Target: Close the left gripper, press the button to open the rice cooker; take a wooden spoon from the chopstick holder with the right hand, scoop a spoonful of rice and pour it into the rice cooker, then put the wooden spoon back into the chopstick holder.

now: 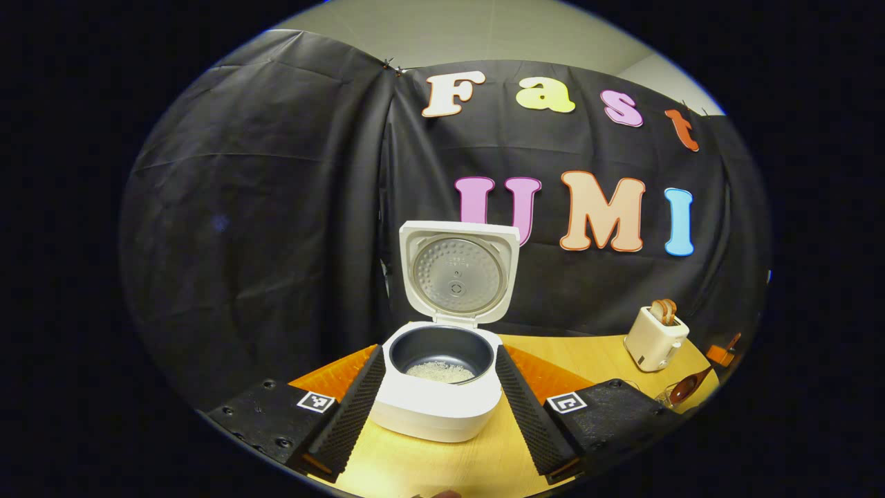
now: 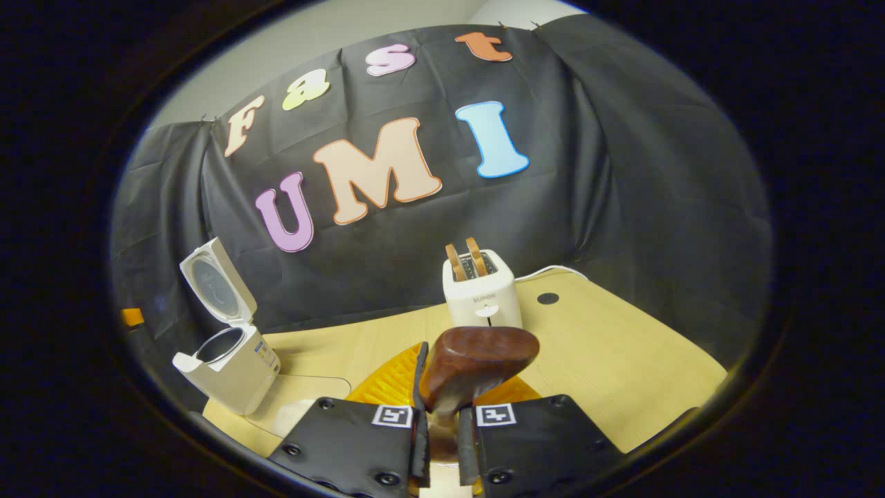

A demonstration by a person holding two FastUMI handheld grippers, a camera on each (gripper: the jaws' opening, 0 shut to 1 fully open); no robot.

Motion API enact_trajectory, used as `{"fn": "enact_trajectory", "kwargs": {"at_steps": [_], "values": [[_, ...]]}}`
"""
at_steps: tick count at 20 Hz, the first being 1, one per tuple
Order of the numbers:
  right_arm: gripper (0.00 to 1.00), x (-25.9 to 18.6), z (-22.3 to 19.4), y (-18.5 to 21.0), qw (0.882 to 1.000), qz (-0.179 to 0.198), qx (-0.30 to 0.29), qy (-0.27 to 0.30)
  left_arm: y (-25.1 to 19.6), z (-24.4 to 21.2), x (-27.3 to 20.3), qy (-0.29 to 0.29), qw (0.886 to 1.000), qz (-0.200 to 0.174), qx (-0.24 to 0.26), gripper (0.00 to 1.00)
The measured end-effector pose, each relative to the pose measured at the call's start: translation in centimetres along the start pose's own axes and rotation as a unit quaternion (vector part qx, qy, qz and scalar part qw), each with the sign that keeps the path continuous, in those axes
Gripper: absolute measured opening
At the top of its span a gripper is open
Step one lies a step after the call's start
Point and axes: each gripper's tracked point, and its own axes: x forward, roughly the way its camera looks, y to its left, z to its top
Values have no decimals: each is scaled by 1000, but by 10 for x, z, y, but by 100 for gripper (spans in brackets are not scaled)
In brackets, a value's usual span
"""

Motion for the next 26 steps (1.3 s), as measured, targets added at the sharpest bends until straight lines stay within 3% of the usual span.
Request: {"fn": "enact_trajectory", "kwargs": {"at_steps": [5, 11, 19, 23, 26], "values": [[17, -22, 27, 51, 999, -13, -45, -22, 1, -13, 25, 25, 998, -63, -2, 95], [18, -25, 32, 141, 998, 22, -57, -24, 6, -34, 44, 58, 991, -121, -6, 95], [21, 15, -39, 225, 990, 49, -135, 16, 27, -49, 57, 72, 988, -139, 9, 95], [19, 30, -74, 233, 978, 28, -206, 26, 38, -50, 60, 67, 988, -139, 27, 95], [18, 40, -97, 235, 973, 22, -224, 44, 42, -54, 62, 69, 987, -144, 28, 95]]}}
